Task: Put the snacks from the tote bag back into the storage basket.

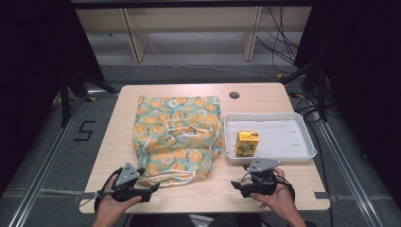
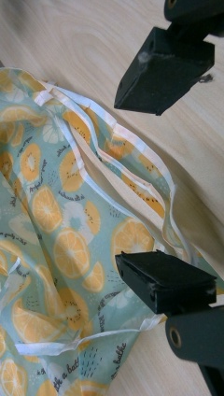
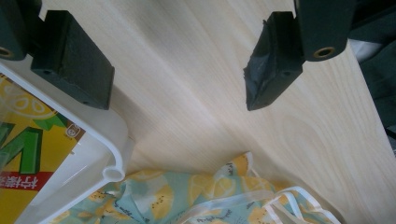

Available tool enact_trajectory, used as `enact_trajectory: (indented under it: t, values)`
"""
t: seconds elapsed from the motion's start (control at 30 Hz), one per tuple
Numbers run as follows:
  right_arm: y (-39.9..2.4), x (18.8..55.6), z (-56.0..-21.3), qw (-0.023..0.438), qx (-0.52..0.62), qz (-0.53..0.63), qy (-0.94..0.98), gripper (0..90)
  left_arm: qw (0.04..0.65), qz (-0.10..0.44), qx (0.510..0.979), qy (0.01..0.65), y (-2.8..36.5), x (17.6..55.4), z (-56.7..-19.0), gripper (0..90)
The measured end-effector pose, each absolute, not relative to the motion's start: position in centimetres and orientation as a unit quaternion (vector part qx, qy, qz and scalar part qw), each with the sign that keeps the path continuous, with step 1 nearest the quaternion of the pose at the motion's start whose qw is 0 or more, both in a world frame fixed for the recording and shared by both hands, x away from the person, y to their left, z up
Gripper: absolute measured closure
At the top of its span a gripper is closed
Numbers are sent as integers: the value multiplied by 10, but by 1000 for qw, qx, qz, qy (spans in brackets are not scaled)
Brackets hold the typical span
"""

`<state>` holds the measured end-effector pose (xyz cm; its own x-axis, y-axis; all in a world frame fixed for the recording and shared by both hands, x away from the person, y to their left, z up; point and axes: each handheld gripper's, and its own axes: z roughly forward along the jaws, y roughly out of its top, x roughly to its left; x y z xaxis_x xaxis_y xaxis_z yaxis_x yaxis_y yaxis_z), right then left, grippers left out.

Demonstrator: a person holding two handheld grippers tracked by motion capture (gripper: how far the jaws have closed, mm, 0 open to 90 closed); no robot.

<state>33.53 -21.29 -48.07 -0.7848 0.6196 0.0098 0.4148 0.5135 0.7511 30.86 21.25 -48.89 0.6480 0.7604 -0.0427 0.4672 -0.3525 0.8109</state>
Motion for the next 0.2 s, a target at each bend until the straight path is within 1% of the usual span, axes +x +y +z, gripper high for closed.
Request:
enact_trajectory:
  t: [0.03, 0.07, 0.13, 0.17, 0.2]
  values:
    - [-213, 336, -481, 138, 301, 390, 859, 251, 408, 177, 819, 362, 215, 310, -487, 209]
    - [-214, 336, -482, 132, 299, 391, 860, 249, 421, 176, 808, 372, 213, 311, -488, 209]
    - [-216, 336, -481, 134, 304, 385, 861, 247, 424, 175, 805, 376, 212, 311, -488, 209]
    - [-216, 336, -483, 130, 310, 387, 859, 246, 409, 176, 817, 366, 215, 313, -486, 209]
    - [-217, 337, -483, 129, 309, 389, 858, 244, 423, 172, 802, 385, 213, 313, -488, 209]
